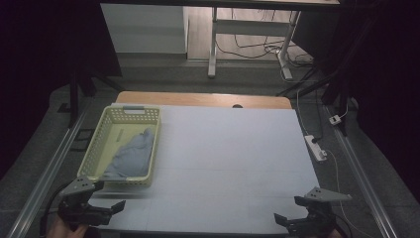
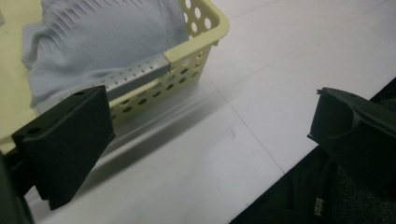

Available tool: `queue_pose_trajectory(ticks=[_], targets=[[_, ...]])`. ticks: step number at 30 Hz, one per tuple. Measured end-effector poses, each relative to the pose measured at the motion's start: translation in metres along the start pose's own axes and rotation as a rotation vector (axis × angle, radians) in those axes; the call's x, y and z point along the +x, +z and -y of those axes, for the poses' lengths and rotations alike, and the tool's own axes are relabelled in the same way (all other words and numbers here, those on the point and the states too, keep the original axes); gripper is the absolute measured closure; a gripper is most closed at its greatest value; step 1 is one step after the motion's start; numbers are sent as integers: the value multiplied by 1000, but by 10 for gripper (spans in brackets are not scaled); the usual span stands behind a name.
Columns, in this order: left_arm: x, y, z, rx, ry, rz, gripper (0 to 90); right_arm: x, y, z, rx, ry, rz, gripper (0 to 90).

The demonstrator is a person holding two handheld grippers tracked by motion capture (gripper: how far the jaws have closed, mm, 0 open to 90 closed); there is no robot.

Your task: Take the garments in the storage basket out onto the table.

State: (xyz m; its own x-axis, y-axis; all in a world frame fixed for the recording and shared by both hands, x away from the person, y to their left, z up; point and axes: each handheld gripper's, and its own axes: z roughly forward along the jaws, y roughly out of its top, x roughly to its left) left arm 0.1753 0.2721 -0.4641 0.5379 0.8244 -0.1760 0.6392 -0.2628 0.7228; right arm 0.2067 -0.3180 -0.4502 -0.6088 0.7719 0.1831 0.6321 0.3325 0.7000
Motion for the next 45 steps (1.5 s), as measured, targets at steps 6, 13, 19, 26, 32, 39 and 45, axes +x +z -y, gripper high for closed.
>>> queue_pose_trajectory(ticks=[6,13,19,26,32,39,45], targets=[[3,2,-6,-17,16,2,0,0,1,0,7,-1,0,11],[7,9,-13,-28,31,24,0,1,1,0,14,-2,1,11],[8,17,-20,-16,55,46,0,1,2,-1,18,-3,1,11],[13,24,-27,-30,45,59,0,1,2,-1,21,-2,5,9],[17,29,-31,-33,32,65,0,0,2,-1,18,10,6,3],[23,34,-43,-17,28,52,0,0,2,-1,21,7,5,0],[28,42,-55,0,34,40,0,-1,2,-1,21,12,3,0]])
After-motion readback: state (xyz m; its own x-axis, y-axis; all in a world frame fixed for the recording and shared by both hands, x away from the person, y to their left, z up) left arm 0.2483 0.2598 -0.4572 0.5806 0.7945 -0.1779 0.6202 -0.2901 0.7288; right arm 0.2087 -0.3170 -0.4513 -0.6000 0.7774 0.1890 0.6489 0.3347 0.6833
